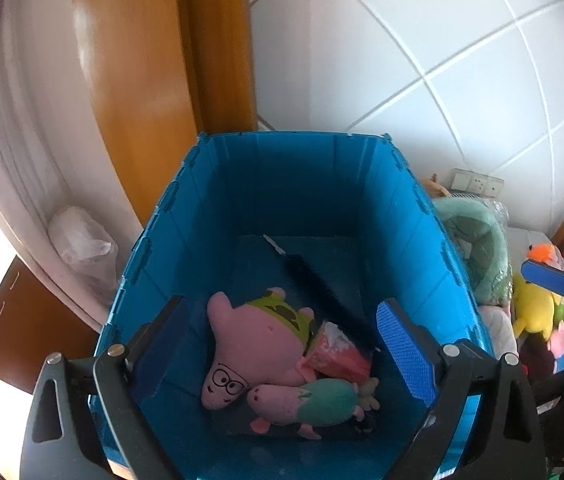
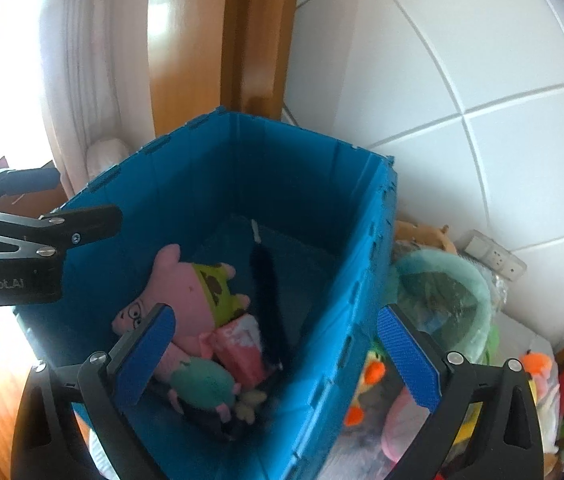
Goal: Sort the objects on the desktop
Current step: 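Open both tools to drop the brush and tissue pack into the crate, then move both tools back over the toy pile on the bed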
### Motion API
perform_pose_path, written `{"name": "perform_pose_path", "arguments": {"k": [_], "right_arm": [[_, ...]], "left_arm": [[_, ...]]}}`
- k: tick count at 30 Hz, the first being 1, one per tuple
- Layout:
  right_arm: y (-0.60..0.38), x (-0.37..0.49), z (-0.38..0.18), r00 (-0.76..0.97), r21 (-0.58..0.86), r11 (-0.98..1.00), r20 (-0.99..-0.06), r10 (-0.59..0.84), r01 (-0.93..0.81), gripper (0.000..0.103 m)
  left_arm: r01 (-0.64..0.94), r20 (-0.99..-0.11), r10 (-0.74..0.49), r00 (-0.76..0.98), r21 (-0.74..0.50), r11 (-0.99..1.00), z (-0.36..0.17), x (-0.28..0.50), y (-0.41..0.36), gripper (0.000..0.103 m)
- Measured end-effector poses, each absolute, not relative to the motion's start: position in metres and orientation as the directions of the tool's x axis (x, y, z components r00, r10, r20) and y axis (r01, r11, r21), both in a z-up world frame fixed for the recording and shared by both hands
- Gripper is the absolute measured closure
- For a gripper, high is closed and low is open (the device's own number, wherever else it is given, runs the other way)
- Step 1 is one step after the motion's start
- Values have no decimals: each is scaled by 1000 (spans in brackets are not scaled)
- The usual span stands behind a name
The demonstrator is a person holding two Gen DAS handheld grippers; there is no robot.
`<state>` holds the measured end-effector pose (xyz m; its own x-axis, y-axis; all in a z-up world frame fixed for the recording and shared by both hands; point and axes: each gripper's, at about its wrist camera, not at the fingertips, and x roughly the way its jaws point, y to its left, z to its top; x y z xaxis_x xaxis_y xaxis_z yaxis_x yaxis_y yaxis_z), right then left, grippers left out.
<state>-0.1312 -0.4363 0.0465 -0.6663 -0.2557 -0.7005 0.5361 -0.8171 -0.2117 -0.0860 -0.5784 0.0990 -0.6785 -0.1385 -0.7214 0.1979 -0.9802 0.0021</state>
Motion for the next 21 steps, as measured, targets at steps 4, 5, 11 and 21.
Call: {"name": "perform_pose_path", "arguments": {"k": [4,5,11,21], "right_arm": [[-414,-121,43,-660,-191,-829,-706,-256,525,1],[-407,-117,43,-659,-185,-832,-707,-257,523,1],[-350,-96,34,-655,-144,-863,-714,-248,484,0],[-191,-77,15,-655,-111,-916,-732,-188,387,0]], "left_arm": [[161,-719,-124,-684,17,-987,101,-82,-554,7],[151,-716,-121,-688,23,-988,101,-81,-546,7],[72,-712,-83,-697,46,-996,99,-79,-491,7],[-34,-725,-9,-688,44,-998,85,-78,-346,7]]}}
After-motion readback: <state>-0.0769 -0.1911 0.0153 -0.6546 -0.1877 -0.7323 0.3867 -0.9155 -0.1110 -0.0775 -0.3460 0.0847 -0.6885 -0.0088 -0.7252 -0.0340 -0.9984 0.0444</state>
